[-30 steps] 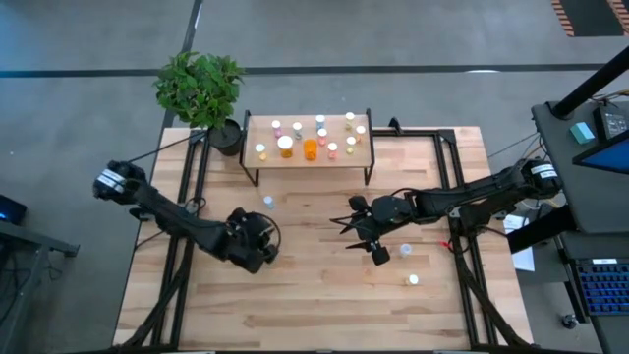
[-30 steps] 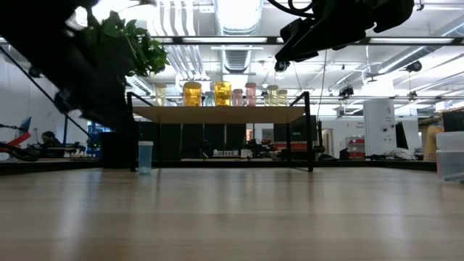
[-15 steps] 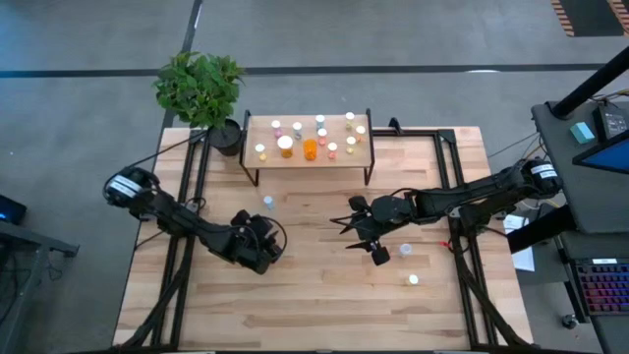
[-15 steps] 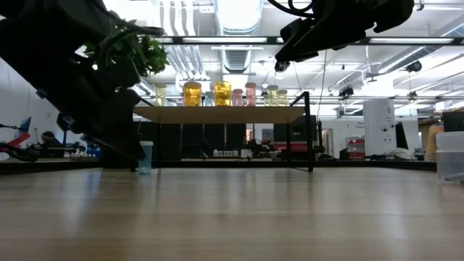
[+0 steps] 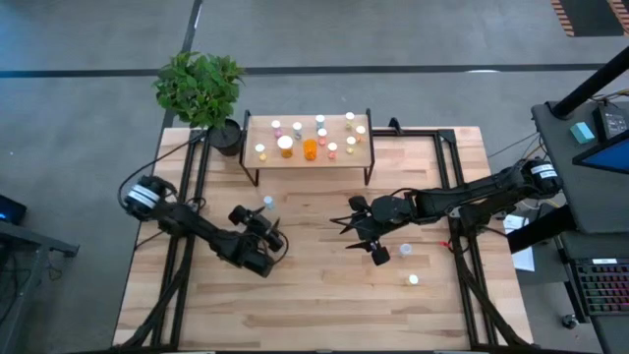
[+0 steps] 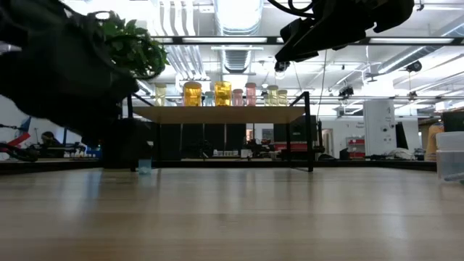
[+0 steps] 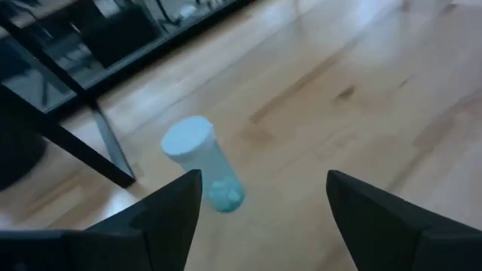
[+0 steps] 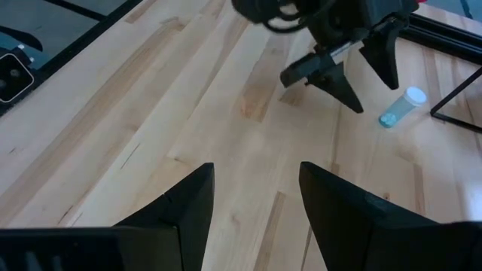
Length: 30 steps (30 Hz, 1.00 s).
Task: Pick and place medicine bottles onto shelf by color
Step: Put the blue pill bottle on the shelf
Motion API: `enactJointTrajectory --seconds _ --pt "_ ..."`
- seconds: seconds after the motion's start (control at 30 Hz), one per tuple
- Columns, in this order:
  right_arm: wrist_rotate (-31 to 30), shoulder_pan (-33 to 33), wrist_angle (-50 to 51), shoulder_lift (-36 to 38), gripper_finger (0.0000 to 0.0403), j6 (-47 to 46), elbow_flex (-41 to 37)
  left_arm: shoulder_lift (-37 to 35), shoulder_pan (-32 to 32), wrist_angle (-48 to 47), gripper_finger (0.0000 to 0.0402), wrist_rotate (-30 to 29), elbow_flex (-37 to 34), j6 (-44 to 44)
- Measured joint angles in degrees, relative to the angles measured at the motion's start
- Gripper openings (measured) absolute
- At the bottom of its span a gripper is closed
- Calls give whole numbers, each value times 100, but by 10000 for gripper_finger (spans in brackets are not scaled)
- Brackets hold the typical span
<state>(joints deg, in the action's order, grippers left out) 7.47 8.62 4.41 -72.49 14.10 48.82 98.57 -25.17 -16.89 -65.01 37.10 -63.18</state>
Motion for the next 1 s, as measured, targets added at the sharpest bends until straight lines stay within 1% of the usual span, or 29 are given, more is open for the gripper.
enactJointTrajectory --seconds 0.13,0.27,0.33,0.47,0.6,0.7,1.0 --pt "0 0 -1 0 187 1 0 442 65 -4 269 -556 -4 -558" --pt "2 -1 -1 0 187 1 0 802 270 0 269 -640 6 -1360" --pt "0 0 1 0 187 1 0 967 397 10 269 -700 49 -1627" --pt "0 -1 4 -1 187 37 0 1144 613 104 269 -811 109 -1749" --pt "0 -1 4 -1 187 73 -7 1160 722 180 264 -976 128 -1748" --pt "1 0 6 -2 187 57 -11 1148 721 175 243 -1101 122 -1748" --pt "0 -1 6 -2 187 64 -15 1132 749 272 149 -1118 122 -1750"
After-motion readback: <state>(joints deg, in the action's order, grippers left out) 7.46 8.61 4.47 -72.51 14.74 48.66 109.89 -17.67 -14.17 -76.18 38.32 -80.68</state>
